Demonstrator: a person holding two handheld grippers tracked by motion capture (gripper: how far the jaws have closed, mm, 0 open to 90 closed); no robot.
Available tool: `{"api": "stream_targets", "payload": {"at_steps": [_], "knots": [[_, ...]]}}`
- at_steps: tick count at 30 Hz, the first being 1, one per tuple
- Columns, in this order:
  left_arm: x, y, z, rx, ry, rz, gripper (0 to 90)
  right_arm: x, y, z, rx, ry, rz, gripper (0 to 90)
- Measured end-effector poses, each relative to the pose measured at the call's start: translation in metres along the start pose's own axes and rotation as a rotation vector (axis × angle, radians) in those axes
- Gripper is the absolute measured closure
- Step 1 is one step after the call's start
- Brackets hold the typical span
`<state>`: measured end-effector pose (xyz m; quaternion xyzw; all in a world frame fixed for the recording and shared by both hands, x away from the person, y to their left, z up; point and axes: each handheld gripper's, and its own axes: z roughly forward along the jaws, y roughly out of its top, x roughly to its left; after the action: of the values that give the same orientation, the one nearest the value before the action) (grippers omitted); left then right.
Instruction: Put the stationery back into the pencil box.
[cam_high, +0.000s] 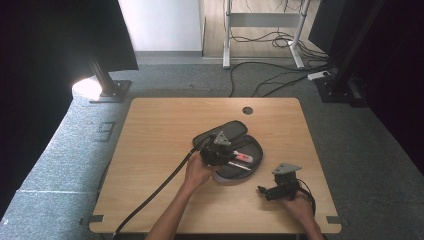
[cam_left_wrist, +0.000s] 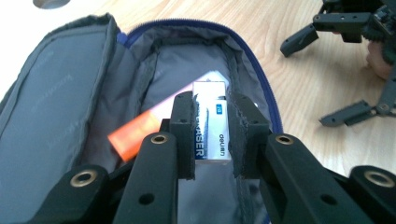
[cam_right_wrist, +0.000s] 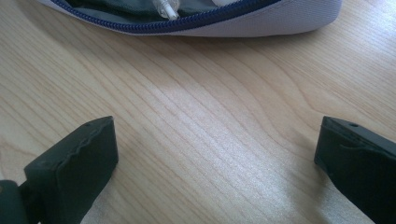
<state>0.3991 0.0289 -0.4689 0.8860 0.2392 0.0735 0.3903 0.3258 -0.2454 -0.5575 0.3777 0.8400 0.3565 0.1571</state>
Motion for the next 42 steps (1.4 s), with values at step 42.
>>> {"api": "stream_targets", "payload": {"at_steps": [42], "knots": [[0.036,0.023,0.082,0.068,0.059,-0.029,72.1,0.000,0.000,0.000,0.000,0.000,0.002,0.0]]}}
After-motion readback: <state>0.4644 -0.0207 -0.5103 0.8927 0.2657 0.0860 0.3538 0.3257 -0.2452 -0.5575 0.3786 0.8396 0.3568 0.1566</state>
